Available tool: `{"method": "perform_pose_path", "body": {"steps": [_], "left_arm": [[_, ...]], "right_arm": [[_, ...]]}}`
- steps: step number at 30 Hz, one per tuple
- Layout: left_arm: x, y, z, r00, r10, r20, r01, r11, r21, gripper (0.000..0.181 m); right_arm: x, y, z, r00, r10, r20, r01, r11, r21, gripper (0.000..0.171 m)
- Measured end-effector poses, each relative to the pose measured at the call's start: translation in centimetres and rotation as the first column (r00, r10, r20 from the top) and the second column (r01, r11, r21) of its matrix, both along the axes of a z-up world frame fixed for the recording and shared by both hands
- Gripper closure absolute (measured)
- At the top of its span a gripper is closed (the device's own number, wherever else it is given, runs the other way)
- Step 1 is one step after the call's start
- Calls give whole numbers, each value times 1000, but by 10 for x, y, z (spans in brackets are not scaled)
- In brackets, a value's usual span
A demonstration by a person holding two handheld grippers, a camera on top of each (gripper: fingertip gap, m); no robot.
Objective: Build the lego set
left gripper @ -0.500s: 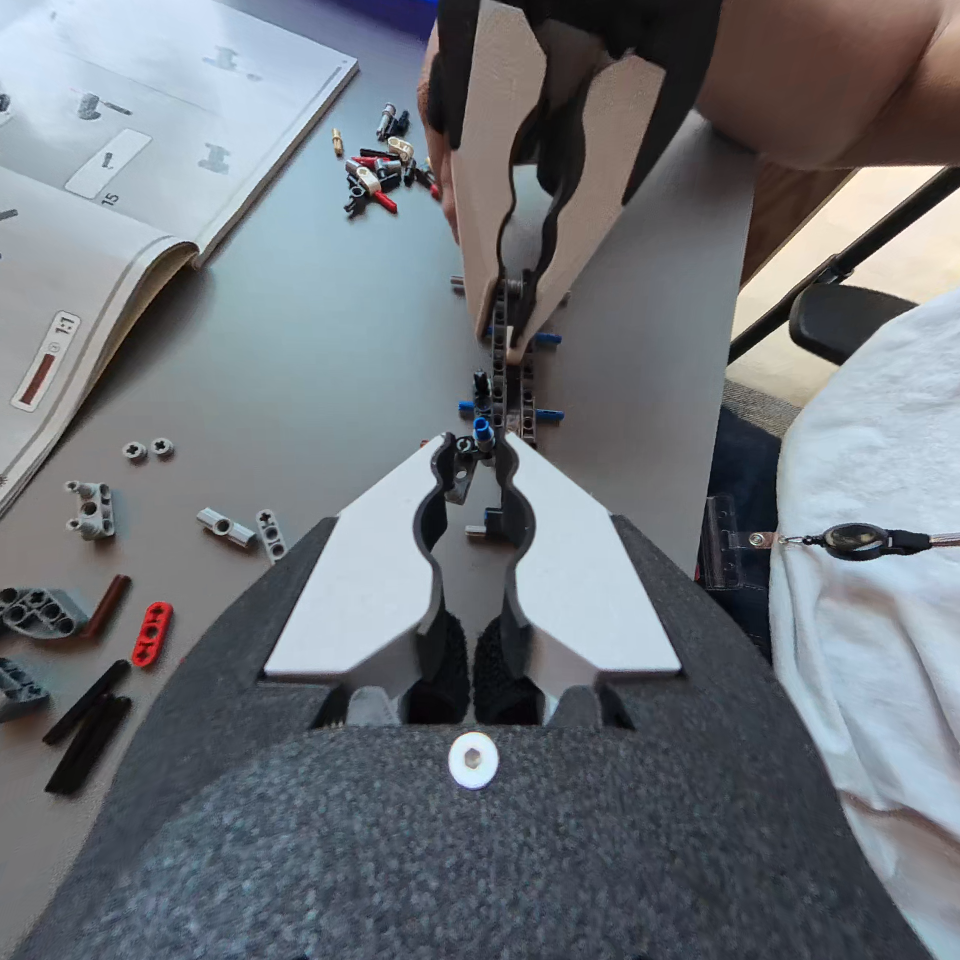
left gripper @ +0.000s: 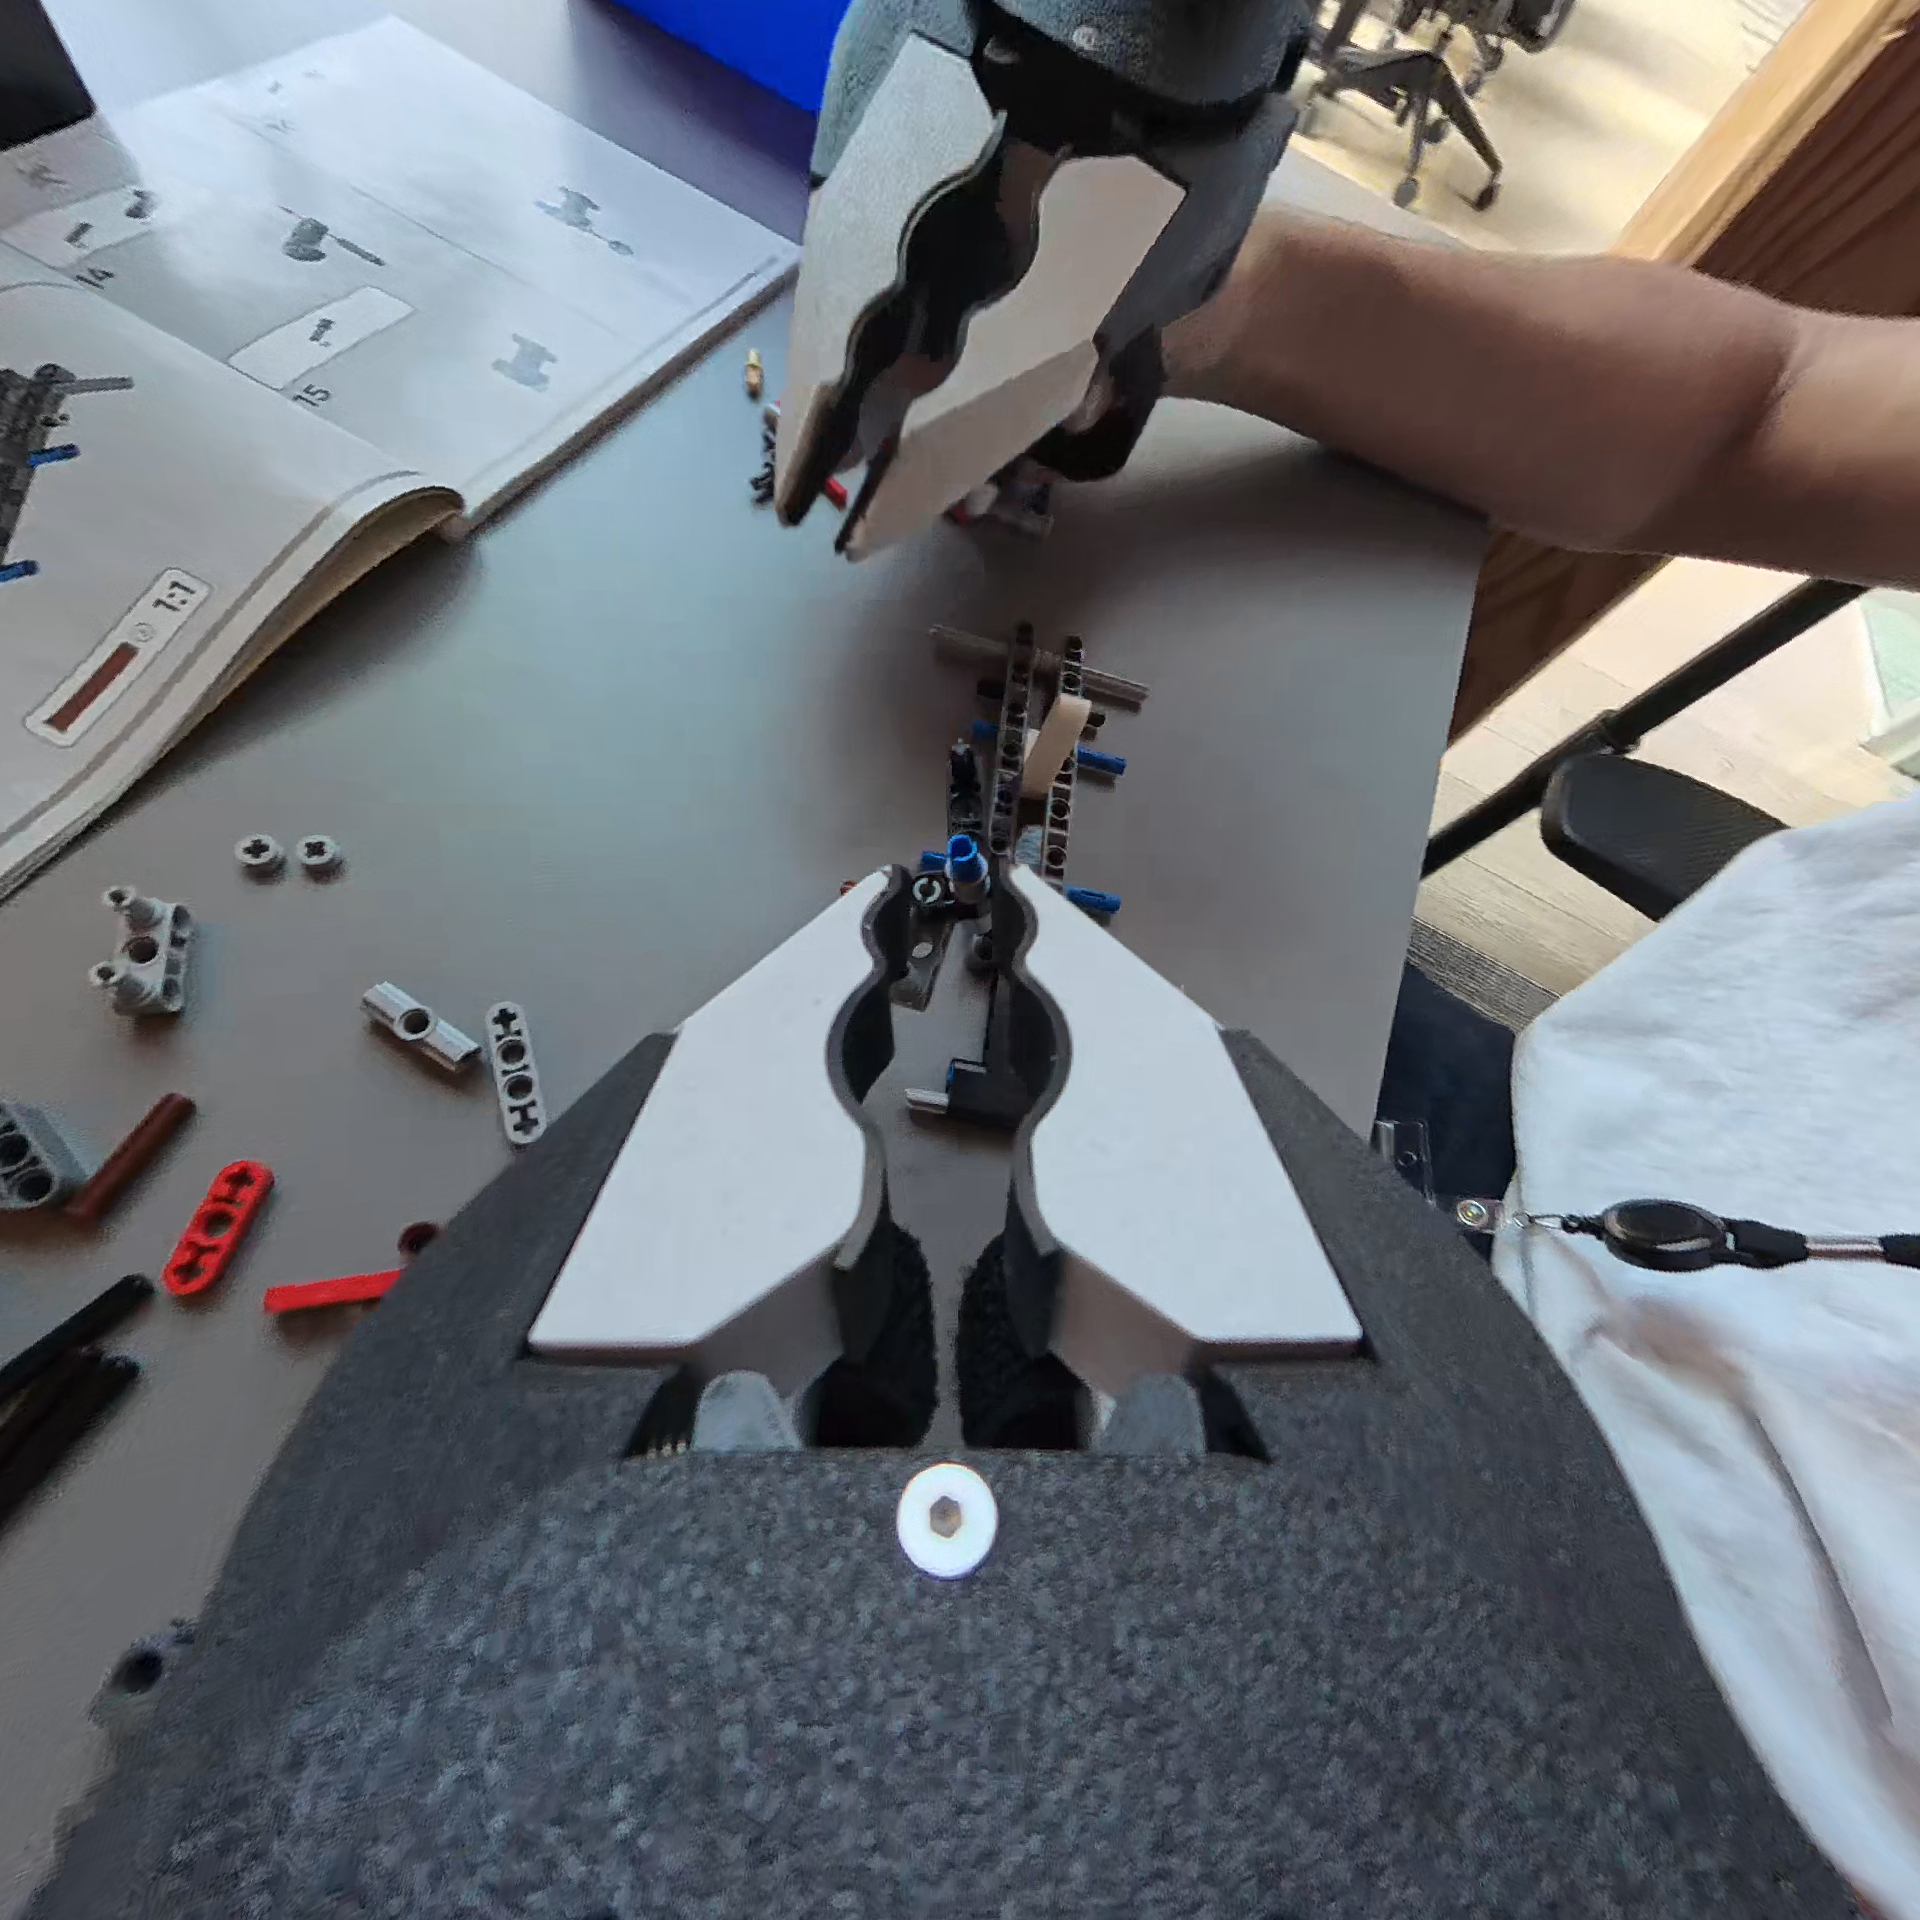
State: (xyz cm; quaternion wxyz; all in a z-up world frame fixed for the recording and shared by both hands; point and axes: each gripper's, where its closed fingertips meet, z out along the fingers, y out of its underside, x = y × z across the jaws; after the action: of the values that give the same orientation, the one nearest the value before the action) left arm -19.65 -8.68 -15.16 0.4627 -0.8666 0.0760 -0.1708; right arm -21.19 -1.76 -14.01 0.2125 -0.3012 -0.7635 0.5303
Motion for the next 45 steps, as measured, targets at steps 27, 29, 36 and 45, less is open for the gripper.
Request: {"method": "perform_pose_path", "body": {"steps": [27,29,36,45], "left_arm": [[4,4,51,723,0,691,-138,980,144,168],[6,5,47,751,6,661,-133,981,143,168],[-43,5,30,961,190,202,-230,953,197,168],[-93,35,37,988,139,-73,-125,977,175,168]], "right_arm": [[19,-54,49,976,-35,-215,28,999,-36,156],[17,-52,43,978,-43,-203,44,999,-2,167],[-1,-10,34,967,-148,-209,168,982,82,171],[-27,54,-7,902,-403,152,402,915,37,151]]}}
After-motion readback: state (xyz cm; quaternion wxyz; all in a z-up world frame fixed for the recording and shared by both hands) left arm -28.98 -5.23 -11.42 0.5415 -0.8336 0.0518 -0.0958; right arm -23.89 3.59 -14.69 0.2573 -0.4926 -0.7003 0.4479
